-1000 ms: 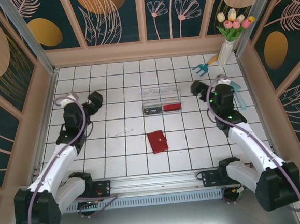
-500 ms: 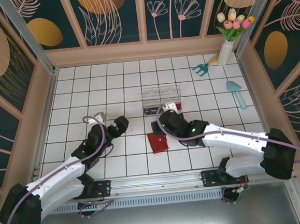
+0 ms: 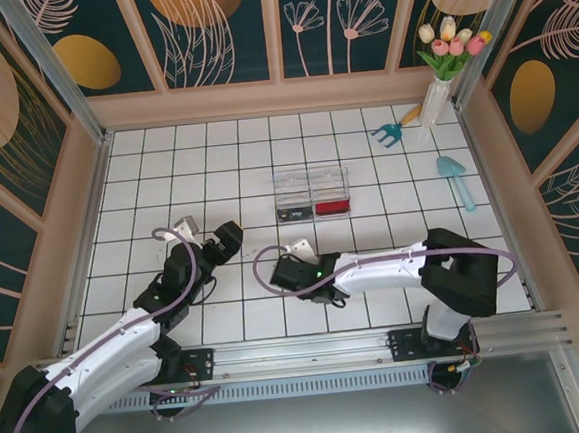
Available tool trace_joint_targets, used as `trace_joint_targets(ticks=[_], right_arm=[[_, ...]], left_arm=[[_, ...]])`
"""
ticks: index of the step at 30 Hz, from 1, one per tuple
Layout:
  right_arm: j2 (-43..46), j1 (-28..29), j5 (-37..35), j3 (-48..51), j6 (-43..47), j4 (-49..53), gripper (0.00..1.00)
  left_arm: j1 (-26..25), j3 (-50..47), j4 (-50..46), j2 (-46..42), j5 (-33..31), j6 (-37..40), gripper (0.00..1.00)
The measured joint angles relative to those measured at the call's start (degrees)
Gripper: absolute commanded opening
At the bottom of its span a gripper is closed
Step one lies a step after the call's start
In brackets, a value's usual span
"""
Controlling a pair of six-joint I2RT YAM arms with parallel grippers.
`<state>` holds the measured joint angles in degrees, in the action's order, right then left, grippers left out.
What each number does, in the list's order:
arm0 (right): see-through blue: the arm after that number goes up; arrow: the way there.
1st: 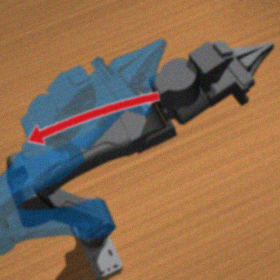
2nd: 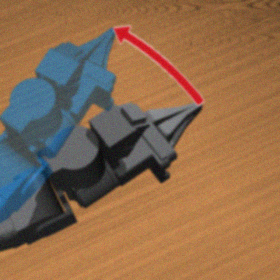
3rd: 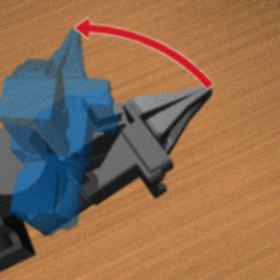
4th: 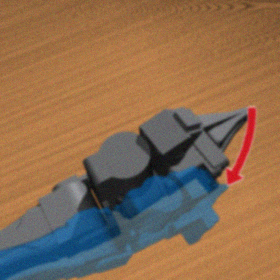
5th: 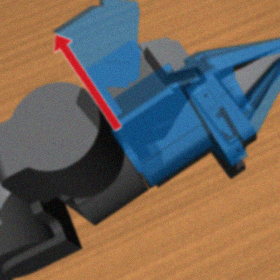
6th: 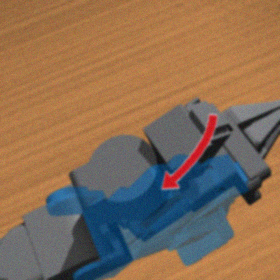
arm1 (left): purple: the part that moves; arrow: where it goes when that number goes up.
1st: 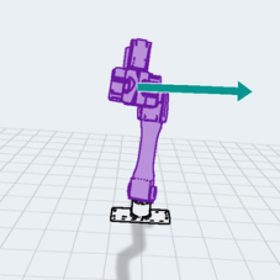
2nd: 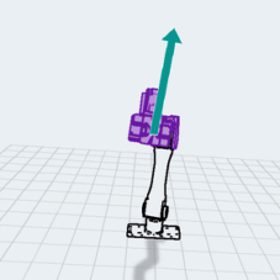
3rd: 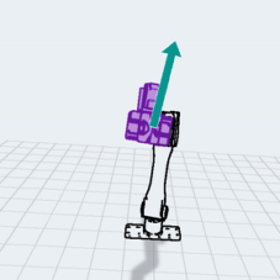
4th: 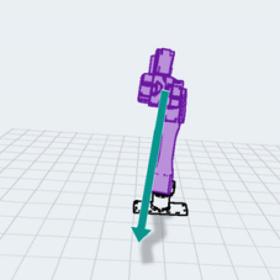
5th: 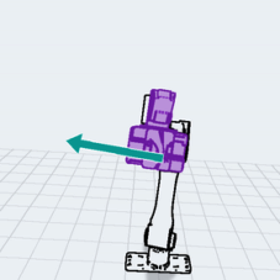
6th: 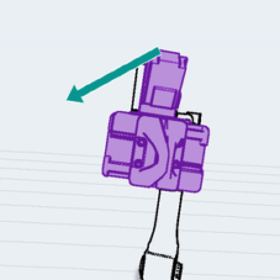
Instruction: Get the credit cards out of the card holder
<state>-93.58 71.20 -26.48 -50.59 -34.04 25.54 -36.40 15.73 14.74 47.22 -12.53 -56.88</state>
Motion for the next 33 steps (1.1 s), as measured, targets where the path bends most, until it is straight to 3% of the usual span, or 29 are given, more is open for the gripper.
trace_joint_targets(ticks=[14, 17, 33], right_arm=[[-1.79, -2.29, 1.81, -1.92, 0.68, -0.20, 0.44], [-1.92, -2.67, 2.73, -1.92, 0.59, -0.72, 0.33], [-1.53, -3.23, 3.04, -1.92, 0.50, -1.70, 0.00]], left_arm=[[0.00, 0.00, -0.02, 0.02, 0.02, 0.00, 0.99], [0.00, 0.00, -0.04, 0.00, 0.02, 0.00, 0.99], [-0.04, 0.02, -1.38, 0.92, 0.74, 0.02, 0.99]])
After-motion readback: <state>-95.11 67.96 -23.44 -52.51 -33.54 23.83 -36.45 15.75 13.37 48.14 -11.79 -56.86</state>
